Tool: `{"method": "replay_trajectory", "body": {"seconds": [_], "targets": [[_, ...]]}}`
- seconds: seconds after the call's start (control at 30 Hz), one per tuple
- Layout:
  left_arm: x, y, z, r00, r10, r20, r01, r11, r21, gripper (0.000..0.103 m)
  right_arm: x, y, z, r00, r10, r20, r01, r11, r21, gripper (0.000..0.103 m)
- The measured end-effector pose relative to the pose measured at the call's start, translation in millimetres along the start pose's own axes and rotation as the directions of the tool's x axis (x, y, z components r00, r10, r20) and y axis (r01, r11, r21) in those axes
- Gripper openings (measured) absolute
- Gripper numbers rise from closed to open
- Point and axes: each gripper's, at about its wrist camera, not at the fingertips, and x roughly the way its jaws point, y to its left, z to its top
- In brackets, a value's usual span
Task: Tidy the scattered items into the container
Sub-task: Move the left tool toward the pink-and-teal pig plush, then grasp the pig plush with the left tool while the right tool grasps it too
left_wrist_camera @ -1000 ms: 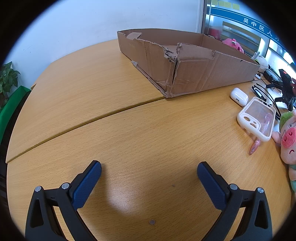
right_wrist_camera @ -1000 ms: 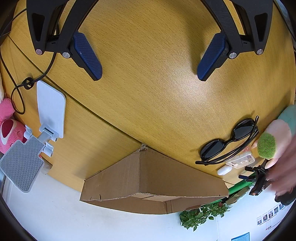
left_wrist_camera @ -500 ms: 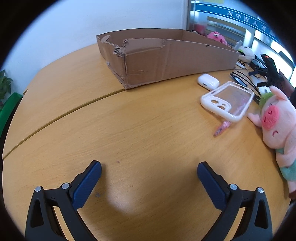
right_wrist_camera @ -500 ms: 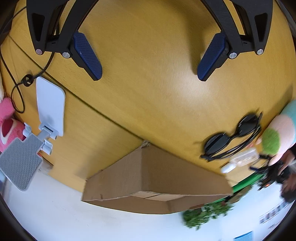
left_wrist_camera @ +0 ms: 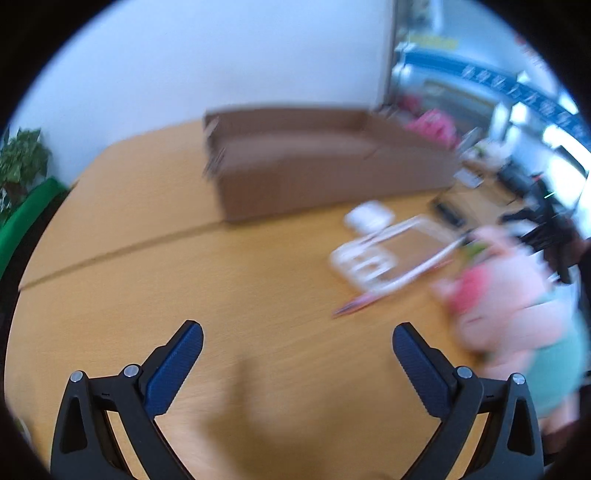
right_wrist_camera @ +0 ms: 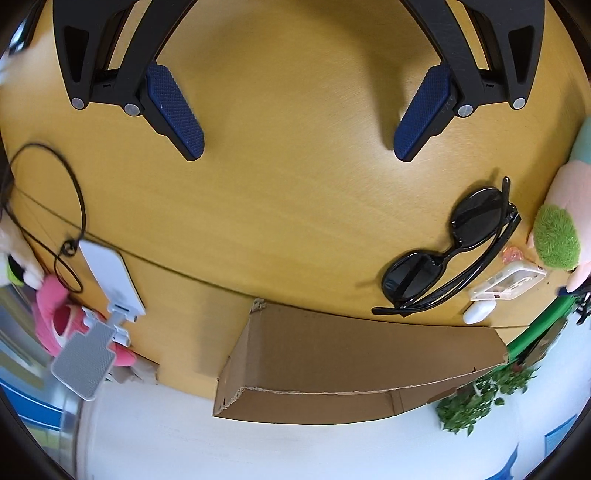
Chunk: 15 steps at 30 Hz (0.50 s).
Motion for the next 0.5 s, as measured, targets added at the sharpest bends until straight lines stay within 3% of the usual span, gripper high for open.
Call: {"method": "replay_trajectory", "body": {"seconds": [0.1, 0.2, 0.33, 0.43, 0.47, 0.5], "targets": [[-49, -38, 18, 0.991, -0.072, 0.109, 0.074, 0.997, -0.018, 0.102, -1, 5, -1, 1.0, 0.004, 0.001, -0.004, 1.0, -0.004, 0.103], [-68, -74, 30, 0.979, -0.175, 0.106, 0.18, 0.983, -0.038, 0.102, -2, 6, -2, 1.0, 0.0, 0.001, 0.0, 1.0, 0.006, 0.103], [-50, -122, 25, 0.968, -0.252, 0.008, 0.252, 0.966, -0.047, 0.102, -3, 11, -3, 1.0, -0.026, -0.002, 0.026, 0.999, 0.042, 0.103], [-21, -142, 9, 0.965, -0.252, -0.076, 0.246, 0.966, -0.073, 0.102, -6, 16, -7, 0.999, -0.049, -0.004, 0.049, 0.996, 0.074, 0.103], [-10, -146, 4, 0.966, -0.231, -0.113, 0.222, 0.971, -0.089, 0.098, -7, 19, -8, 0.999, -0.053, -0.004, 0.053, 0.996, 0.078, 0.103], [1, -148, -1, 0.968, -0.201, -0.148, 0.187, 0.977, -0.104, 0.084, -9, 22, -10, 0.998, -0.055, -0.004, 0.055, 0.995, 0.08, 0.103]]}}
